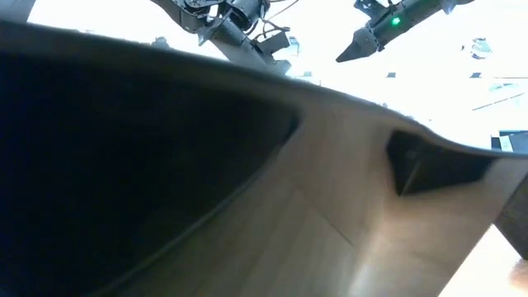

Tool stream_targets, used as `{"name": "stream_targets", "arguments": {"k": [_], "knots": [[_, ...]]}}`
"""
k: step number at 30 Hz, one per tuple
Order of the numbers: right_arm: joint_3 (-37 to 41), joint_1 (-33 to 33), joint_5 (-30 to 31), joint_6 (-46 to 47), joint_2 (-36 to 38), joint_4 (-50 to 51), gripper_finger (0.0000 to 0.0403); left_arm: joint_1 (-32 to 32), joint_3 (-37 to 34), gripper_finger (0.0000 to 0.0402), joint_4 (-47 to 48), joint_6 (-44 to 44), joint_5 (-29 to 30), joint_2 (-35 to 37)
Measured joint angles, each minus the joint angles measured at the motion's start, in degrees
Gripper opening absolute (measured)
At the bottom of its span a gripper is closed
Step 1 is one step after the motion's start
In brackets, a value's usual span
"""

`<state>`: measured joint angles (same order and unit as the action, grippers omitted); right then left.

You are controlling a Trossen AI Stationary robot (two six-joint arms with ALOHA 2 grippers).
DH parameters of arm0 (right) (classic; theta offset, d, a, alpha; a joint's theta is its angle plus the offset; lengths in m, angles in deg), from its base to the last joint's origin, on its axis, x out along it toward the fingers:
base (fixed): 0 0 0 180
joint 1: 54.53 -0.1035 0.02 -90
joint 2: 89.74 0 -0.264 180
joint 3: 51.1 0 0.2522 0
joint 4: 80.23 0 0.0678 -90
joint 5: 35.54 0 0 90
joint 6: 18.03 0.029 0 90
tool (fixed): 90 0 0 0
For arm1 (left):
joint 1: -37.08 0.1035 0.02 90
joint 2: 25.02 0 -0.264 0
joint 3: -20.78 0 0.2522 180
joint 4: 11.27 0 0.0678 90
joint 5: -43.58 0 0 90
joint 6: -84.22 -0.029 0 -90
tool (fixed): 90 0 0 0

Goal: Pick & Place Mini shaped plates
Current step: Stack the leaf-shaped plate on top of the leaf-shaped plate on the shelf

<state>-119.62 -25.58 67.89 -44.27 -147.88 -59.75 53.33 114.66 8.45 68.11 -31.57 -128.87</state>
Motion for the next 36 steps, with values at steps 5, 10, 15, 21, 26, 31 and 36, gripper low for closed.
{"name": "stream_targets", "arguments": {"k": [5,10,15,21,26,31,36], "knots": [[0.00,0.00,0.00,0.02,-0.02,0.00,0.0144,-0.02,0.00,0.0066,0.00,0.06,0.02,0.00],[0.00,0.00,-0.01,0.00,0.00,0.00,0.0144,-0.21,0.00,0.0072,0.02,-0.17,0.02,0.00],[0.00,0.00,0.00,0.00,0.00,0.00,0.0144,-0.09,0.00,0.0088,0.18,-0.85,0.68,0.00],[0.00,0.00,-0.01,0.02,0.00,0.02,0.0144,-0.11,0.00,0.0109,0.35,-3.74,0.70,0.00],[0.00,0.00,0.00,0.01,0.01,0.02,0.0144,0.07,0.00,0.0117,0.33,-3.81,0.70,-0.02],[0.00,0.00,-0.01,0.02,-0.01,0.02,0.0144,0.65,0.00,0.0117,1.58,-5.03,0.71,-0.02],[0.00,0.00,0.00,0.02,0.01,0.02,0.0144,1.09,0.00,0.0118,1.26,-6.37,2.85,-0.07]]}}
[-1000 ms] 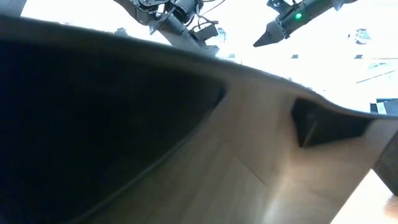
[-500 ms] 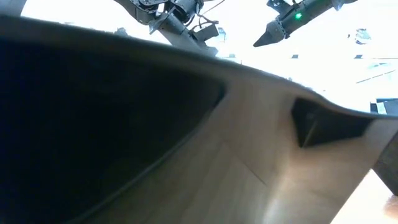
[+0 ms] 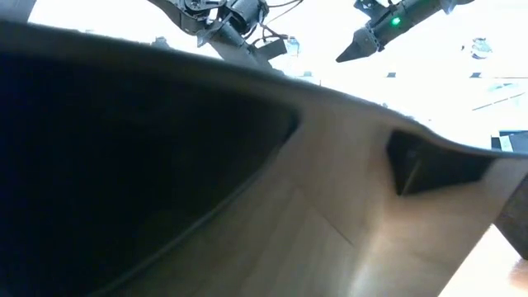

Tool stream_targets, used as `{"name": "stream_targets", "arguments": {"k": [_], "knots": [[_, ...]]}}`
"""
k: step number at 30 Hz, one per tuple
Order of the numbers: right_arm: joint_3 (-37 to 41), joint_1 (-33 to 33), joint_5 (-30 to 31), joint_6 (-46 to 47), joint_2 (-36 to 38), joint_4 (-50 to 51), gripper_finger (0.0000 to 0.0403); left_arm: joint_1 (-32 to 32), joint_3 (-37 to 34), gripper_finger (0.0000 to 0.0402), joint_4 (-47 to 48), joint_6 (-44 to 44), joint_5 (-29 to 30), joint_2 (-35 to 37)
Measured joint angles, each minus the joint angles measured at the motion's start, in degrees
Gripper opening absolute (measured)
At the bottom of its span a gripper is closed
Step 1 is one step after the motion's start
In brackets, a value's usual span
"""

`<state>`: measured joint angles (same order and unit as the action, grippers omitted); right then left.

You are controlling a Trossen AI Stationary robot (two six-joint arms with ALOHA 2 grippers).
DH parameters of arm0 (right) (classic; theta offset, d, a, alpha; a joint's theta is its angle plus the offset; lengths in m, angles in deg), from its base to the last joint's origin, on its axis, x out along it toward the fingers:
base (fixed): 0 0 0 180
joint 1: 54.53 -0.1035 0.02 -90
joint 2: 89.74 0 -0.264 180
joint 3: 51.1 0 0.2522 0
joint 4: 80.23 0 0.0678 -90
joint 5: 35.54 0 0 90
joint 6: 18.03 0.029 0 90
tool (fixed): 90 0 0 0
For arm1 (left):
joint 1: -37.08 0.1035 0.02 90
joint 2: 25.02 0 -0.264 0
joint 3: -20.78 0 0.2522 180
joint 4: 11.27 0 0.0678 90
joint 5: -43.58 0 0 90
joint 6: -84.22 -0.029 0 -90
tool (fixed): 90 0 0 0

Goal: Pick & Place Mini shaped plates
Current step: Stack the leaf-shaped plate on top of the leaf-shaped plate on the shelf

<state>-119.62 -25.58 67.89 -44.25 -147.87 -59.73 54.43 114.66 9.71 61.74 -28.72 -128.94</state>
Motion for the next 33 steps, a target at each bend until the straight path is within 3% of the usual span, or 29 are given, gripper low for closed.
{"name": "stream_targets", "arguments": {"k": [21,33], "knots": [[0.00,0.00,-0.02,1.44,-0.01,0.02,0.0144,-0.48,0.00,0.0118,0.91,-1.84,-2.61,0.00],[0.00,0.00,-0.02,1.46,-0.02,0.04,0.0144,-0.44,0.00,0.0117,0.42,-1.83,0.53,0.00]]}}
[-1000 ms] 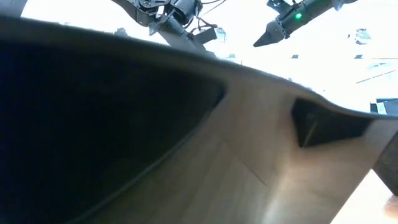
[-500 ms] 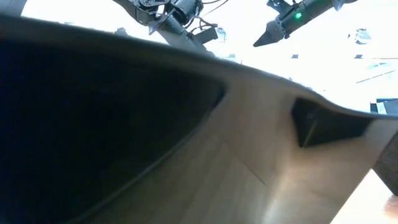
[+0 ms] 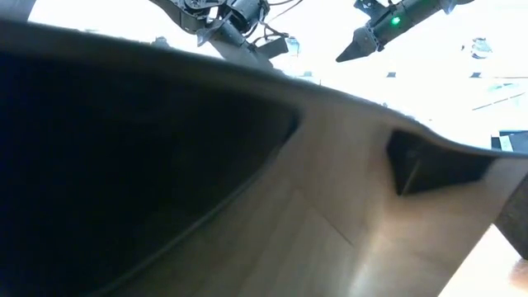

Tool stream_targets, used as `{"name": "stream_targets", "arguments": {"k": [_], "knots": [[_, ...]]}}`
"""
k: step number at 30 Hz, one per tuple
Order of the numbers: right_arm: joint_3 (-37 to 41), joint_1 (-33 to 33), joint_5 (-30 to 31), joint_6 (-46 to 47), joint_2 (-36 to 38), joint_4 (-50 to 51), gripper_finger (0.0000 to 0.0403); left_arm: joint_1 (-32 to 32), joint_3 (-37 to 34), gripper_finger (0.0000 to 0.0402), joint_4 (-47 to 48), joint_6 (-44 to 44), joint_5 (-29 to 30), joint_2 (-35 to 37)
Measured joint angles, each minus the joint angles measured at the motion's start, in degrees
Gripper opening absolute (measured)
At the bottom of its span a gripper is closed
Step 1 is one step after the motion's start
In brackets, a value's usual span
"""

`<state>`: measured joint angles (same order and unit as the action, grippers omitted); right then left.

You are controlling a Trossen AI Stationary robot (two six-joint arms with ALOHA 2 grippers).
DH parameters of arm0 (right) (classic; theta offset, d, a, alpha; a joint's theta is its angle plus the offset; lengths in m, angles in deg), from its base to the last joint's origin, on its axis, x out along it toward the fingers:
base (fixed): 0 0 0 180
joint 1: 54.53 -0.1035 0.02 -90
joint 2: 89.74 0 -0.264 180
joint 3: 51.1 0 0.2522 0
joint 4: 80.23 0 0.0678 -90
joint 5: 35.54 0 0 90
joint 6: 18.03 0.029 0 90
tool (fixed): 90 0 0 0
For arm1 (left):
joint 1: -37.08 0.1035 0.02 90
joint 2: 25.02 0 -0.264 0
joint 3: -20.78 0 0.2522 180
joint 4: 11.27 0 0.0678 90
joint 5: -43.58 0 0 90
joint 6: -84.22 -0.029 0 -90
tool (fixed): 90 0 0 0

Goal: Pick & Place Mini shaped plates
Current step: Stack the leaf-shaped plate on top of the leaf-shaped plate on the shelf

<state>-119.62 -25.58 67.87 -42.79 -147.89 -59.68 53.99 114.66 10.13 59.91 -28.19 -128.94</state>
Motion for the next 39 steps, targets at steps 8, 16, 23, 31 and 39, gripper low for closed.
{"name": "stream_targets", "arguments": {"k": [8,16,23,31,39], "knots": [[0.00,0.00,-0.02,0.02,0.01,0.00,0.0144,0.00,0.00,0.0104,0.33,0.00,1.78,0.00],[0.00,0.00,-0.02,0.04,0.02,0.00,0.0144,-0.16,0.00,0.0008,0.27,0.26,1.31,0.00],[0.00,0.00,-0.02,0.04,0.00,0.00,0.0144,-0.98,0.00,0.0006,-3.61,-0.39,1.08,0.00],[0.00,0.00,-0.02,0.04,0.01,0.02,0.0144,-1.29,0.00,0.0005,-7.49,4.68,1.25,0.00],[0.01,0.00,-0.03,0.03,0.00,0.02,0.0144,-1.72,0.00,0.0003,-8.43,24.58,10.03,0.00]]}}
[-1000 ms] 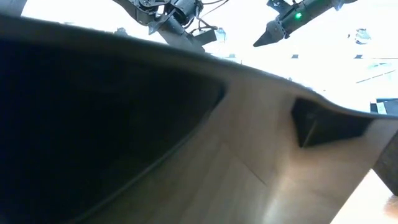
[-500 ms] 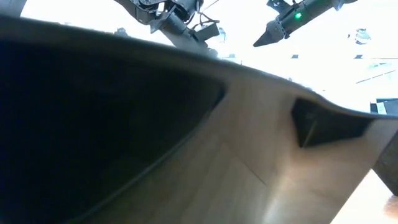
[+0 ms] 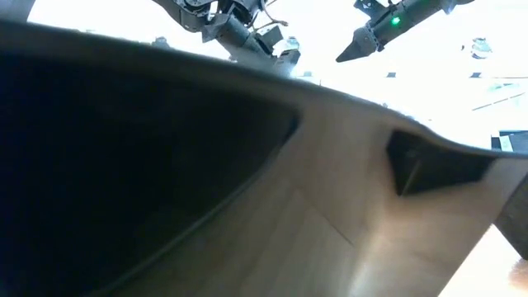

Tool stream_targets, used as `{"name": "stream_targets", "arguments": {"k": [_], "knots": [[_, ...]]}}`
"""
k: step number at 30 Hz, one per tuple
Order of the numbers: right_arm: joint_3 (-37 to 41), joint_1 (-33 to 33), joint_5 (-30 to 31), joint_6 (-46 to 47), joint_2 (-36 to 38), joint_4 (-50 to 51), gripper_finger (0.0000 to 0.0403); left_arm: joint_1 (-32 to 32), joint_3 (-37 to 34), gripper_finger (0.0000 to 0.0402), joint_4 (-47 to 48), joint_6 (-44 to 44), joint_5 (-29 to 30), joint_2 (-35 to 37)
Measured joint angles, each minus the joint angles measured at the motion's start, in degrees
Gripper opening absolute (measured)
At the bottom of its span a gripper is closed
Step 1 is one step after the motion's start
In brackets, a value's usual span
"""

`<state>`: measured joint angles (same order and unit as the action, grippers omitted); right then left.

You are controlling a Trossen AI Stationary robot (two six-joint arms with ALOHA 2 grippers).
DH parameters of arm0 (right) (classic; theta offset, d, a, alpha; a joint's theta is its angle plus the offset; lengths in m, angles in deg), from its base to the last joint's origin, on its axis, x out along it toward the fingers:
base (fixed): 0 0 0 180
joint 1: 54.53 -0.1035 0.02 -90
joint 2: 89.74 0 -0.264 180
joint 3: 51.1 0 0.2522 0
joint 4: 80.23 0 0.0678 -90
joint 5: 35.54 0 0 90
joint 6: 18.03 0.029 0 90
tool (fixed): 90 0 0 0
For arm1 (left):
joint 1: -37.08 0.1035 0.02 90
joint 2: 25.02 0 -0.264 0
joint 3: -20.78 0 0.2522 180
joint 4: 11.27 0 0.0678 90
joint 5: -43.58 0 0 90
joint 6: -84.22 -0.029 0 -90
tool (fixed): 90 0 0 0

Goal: Pick & Place Mini shaped plates
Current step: Stack the leaf-shaped plate on top of the leaf-shaped plate on the shelf

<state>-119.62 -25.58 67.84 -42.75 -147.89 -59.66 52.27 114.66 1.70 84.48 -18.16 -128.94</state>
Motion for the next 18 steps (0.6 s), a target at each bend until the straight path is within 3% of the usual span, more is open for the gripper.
{"name": "stream_targets", "arguments": {"k": [6,11,18], "knots": [[0.00,0.00,-0.13,-1.05,0.02,-0.02,0.0144,-0.50,0.00,0.0007,-0.11,12.50,2.05,0.00],[0.01,-0.01,-0.15,-1.69,0.02,-0.03,0.0144,-0.62,0.00,0.0006,-0.40,12.99,2.23,0.00],[-0.01,0.00,-0.15,-1.72,0.02,-0.02,0.0144,-0.38,0.00,0.0045,-2.70,13.02,3.31,0.00]]}}
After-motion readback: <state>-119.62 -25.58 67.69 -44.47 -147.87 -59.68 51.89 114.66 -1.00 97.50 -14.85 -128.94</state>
